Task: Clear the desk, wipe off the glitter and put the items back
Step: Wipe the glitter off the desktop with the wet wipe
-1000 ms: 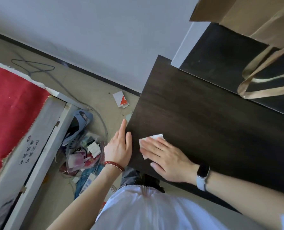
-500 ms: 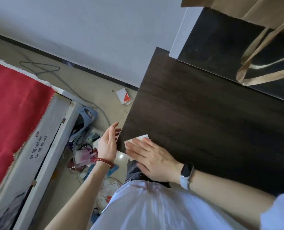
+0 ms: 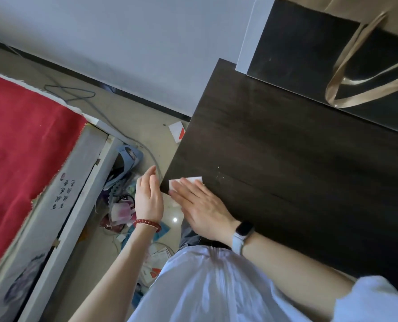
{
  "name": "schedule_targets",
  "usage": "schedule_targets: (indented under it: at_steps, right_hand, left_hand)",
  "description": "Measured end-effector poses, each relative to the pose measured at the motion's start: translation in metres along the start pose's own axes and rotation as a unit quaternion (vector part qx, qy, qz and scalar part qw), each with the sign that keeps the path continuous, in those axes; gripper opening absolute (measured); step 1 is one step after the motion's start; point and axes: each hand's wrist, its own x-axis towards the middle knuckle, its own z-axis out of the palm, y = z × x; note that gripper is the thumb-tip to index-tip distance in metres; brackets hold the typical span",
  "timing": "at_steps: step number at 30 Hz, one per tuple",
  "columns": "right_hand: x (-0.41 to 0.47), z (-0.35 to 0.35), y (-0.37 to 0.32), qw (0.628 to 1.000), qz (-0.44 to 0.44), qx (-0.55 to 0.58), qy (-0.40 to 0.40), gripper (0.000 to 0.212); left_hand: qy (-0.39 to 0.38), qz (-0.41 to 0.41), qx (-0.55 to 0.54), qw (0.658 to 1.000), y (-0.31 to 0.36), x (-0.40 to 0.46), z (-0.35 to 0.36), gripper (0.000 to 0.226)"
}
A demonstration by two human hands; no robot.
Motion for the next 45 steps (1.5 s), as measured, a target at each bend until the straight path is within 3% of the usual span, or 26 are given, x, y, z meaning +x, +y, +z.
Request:
schedule_targets:
  at_steps: [2,4,7,9,12,14,18,20,22,25,27,29,31,34,36,40,45]
  right_hand:
    - [-0.023,-0.005,0.011,0.999,0.008,0.032,0.011,0.045]
    - [-0.038,-0.019,0.017,0.984,0.062,0.165,0.026,0.046]
    - [-0.049,-0.043,0.024,0.906,0.206,0.35,0.117,0.041]
    - [-0.044,-0.054,0.028,0.886,0.237,0.366,0.157,0.04]
    - [-0.057,-0.054,0.049,0.909,0.253,0.255,0.21,0.041]
    - [-0.077,-0.05,0.069,0.927,0.285,0.135,0.2,0.045]
    - [-0.122,-0.045,0.098,0.918,0.367,-0.05,0.141,0.049]
    - [-0.137,-0.043,0.103,0.907,0.388,-0.089,0.135,0.05]
    - [-0.145,-0.042,0.105,0.903,0.396,-0.1,0.133,0.05]
    - [-0.146,-0.044,0.107,0.899,0.402,-0.104,0.139,0.05]
    - [-0.145,-0.044,0.107,0.899,0.4,-0.105,0.144,0.05]
    - [-0.146,-0.044,0.107,0.898,0.4,-0.104,0.154,0.049]
    - [-0.146,-0.043,0.107,0.897,0.398,-0.108,0.16,0.048]
    - [-0.145,-0.044,0.107,0.895,0.401,-0.107,0.166,0.048]
    - [-0.144,-0.045,0.107,0.894,0.402,-0.106,0.168,0.048]
    - [-0.146,-0.045,0.108,0.896,0.4,-0.087,0.174,0.049]
    - [-0.149,-0.044,0.102,0.893,0.406,-0.08,0.179,0.05]
  left_hand:
    - [0.032,0.058,0.067,0.996,0.005,-0.012,0.004,0.037]
    - [0.041,0.133,0.131,0.982,0.008,-0.026,0.01,0.04]
    - [0.035,0.218,0.216,0.951,0.007,-0.048,0.027,0.038]
    - [0.003,0.287,0.26,0.922,0.007,-0.057,0.033,0.037]
    - [-0.096,0.381,0.326,0.86,0.001,-0.065,0.048,0.04]
    - [-0.122,0.36,0.384,0.842,-0.002,-0.061,0.052,0.049]
    - [-0.048,0.194,0.414,0.888,0.012,-0.037,0.056,0.068]
    - [-0.035,0.157,0.414,0.896,0.026,-0.028,0.067,0.07]
    - [-0.081,0.216,0.422,0.877,0.044,-0.039,0.086,0.065]
    - [-0.232,0.396,0.427,0.779,0.051,-0.076,0.111,0.055]
    - [-0.241,0.435,0.451,0.741,0.044,-0.077,0.104,0.051]
    - [-0.177,0.384,0.48,0.769,0.034,-0.059,0.082,0.052]
    - [-0.111,0.282,0.482,0.822,0.024,-0.037,0.059,0.056]
    - [-0.095,0.168,0.445,0.875,0.027,-0.031,0.056,0.058]
    - [-0.126,0.219,0.43,0.867,0.033,-0.05,0.07,0.058]
    - [-0.176,0.37,0.434,0.802,0.024,-0.071,0.079,0.047]
    - [-0.175,0.443,0.377,0.794,0.011,-0.054,0.062,0.035]
